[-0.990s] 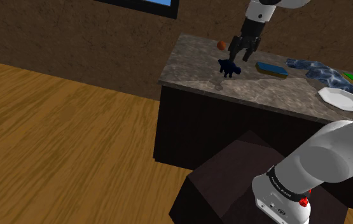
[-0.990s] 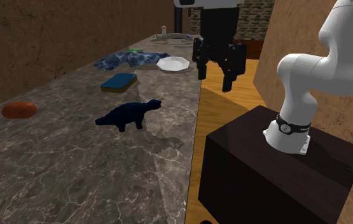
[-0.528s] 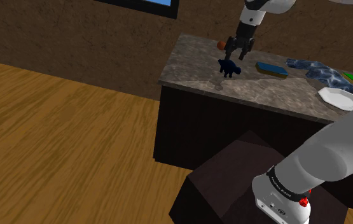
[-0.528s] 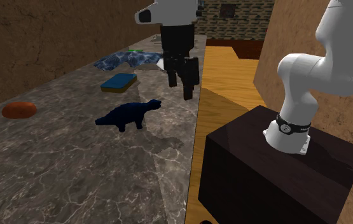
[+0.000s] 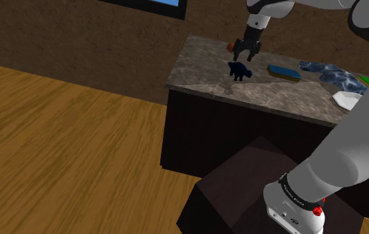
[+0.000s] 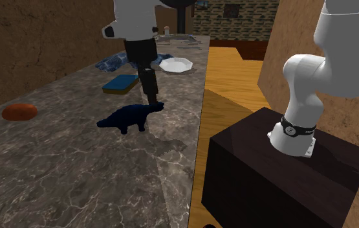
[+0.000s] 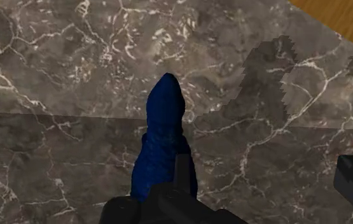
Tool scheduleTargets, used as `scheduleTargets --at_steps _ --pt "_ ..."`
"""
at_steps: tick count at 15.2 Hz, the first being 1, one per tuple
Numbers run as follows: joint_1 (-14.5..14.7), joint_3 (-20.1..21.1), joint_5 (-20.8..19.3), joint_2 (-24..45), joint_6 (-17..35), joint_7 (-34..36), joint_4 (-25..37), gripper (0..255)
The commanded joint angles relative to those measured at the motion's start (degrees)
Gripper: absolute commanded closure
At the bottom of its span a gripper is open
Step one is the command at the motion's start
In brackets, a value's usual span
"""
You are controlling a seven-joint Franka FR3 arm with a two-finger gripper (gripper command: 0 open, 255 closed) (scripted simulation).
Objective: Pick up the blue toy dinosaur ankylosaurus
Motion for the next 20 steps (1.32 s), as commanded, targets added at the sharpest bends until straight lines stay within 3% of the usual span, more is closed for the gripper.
scheduleTargets --at_steps 1,7,16,17,20 --pt "-1.44 -0.63 1.45 4.86 -0.49 -0.99 4.96 0" --pt "-6.17 -1.31 5.21 18.06 -4.12 -2.26 20.76 0" --pt "-6.03 -1.02 5.65 19.21 1.07 -2.71 16.64 0" --pt "-6.0 -1.03 5.64 19.16 1.15 -2.7 16.52 255" --pt "-5.97 -1.02 5.63 19.11 1.23 -2.69 16.39 255"
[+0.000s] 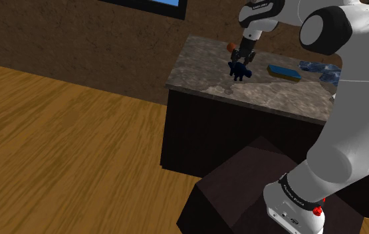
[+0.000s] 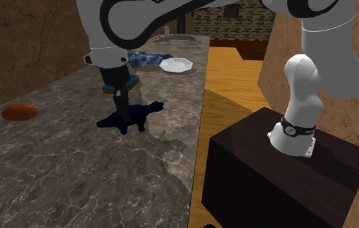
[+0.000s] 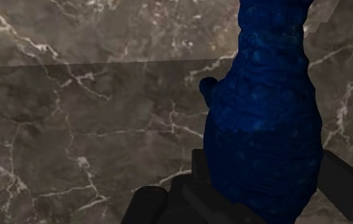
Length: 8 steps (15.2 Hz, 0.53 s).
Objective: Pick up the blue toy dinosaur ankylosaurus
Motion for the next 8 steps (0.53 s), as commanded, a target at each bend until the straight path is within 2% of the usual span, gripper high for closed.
scheduleTargets --at_steps 1,8 --pt "0.0 0.01 0.0 0.08 -0.03 0.01 -0.1 255" --pt "-0.06 -0.07 -0.13 -0.25 -1.5 0.12 1.06 255"
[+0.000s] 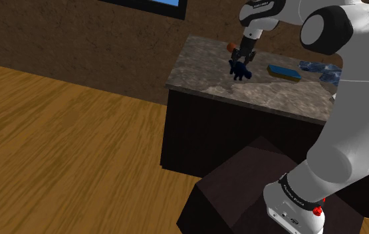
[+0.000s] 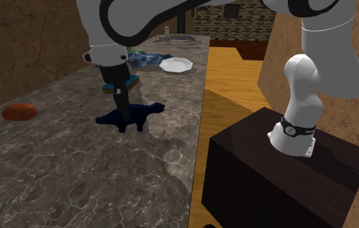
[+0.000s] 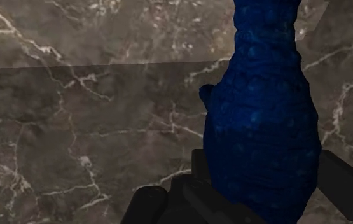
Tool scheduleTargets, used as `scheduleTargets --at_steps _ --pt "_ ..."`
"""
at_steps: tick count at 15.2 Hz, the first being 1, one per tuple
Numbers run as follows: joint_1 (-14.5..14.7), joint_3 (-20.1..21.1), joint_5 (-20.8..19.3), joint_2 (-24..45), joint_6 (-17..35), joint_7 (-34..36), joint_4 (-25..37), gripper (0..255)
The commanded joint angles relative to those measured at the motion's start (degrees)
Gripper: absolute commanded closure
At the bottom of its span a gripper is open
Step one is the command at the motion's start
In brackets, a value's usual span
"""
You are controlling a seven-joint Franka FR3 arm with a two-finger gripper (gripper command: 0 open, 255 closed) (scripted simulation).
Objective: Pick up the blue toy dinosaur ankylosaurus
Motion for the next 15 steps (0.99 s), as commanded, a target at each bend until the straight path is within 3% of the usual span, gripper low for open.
scheduleTargets --at_steps 1,15 --pt "-0.08 -0.05 -0.08 -0.12 -1.34 0.12 1.22 255" --pt "-0.59 -0.34 -0.56 -1.07 -10.15 0.79 9.17 255"
